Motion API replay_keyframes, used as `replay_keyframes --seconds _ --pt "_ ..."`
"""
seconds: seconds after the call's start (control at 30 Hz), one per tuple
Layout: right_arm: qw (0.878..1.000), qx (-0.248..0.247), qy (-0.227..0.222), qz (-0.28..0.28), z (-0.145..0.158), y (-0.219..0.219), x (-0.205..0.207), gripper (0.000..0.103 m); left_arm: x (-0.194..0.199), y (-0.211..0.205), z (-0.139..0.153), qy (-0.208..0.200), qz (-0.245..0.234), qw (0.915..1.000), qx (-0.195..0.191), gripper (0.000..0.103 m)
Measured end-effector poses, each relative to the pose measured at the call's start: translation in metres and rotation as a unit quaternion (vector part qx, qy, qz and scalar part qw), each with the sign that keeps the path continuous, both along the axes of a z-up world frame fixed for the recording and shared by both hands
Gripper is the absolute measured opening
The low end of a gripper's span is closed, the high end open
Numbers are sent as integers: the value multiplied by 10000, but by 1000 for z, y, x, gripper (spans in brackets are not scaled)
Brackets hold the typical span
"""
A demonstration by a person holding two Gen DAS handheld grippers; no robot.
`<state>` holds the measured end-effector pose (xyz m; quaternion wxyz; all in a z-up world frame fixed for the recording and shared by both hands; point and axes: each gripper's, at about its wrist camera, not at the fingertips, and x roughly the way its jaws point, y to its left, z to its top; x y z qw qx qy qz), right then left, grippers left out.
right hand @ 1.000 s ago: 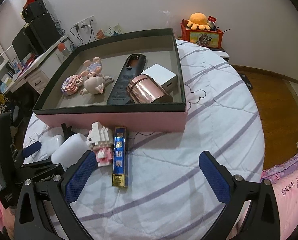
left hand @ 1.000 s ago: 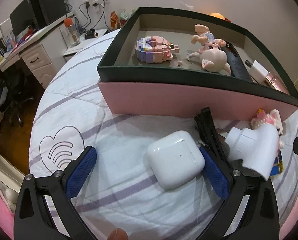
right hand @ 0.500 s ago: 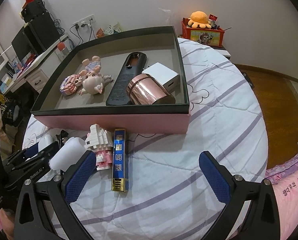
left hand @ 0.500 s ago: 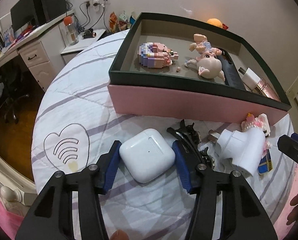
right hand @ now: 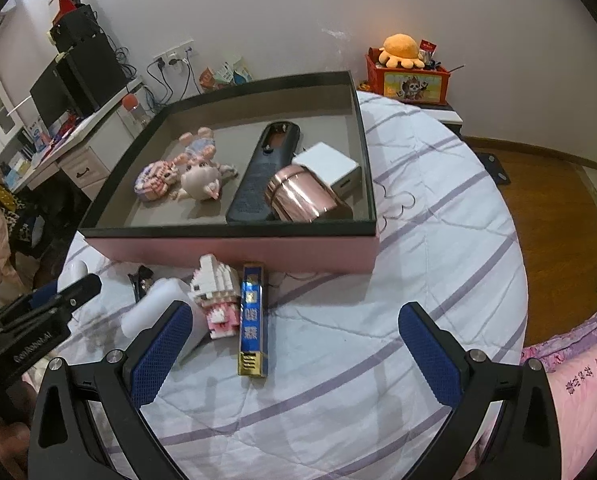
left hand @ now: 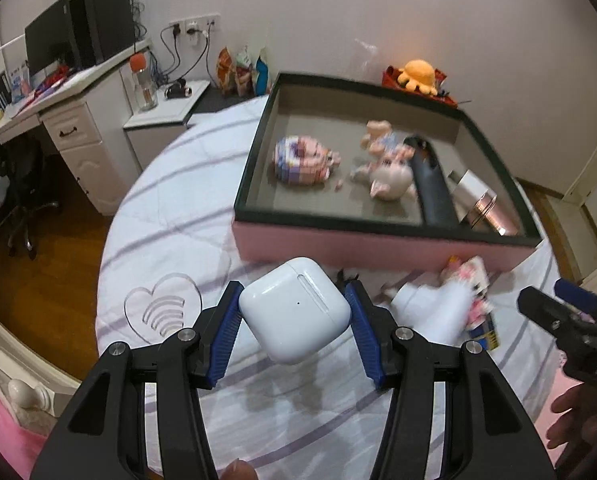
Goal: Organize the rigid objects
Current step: 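Carry the earbud case into the tray and open the left gripper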
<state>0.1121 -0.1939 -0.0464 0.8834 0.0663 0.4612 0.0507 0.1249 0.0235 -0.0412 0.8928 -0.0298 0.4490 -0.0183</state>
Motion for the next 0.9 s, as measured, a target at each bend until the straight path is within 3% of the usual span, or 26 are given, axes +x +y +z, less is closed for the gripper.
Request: replay_keyframes --seconds 0.4,0.63,0.9 --pt "9990 2 -446 67 32 3 36 103 46 -8 45 -509 -107 9986 -28 53" --pt "9987 32 -516 -32 34 -6 61 103 92 -19 17 -210 -196 9996 -45 53" --pt "9994 0 -307 -152 18 -15 77 103 114 -32 -20 167 -267 9995 26 54"
